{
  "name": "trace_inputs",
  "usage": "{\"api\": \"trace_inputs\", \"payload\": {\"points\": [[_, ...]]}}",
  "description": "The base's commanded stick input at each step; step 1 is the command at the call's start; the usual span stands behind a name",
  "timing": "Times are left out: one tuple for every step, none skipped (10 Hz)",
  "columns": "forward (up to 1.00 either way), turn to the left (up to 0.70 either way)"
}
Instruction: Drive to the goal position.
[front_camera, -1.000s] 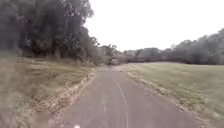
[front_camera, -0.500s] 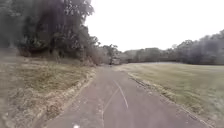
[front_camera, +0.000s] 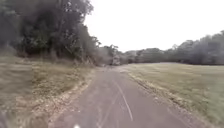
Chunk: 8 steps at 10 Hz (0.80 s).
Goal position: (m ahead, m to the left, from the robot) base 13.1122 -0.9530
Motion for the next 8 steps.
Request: {"api": "trace_inputs", "payload": {"points": [[0.6,0.0],[0.6,0.01],[0.6,0.02],[0.6,0.02],[0.6,0.02],[0.6,0.03],[0.6,0.03],[0.6,0.03]]}}
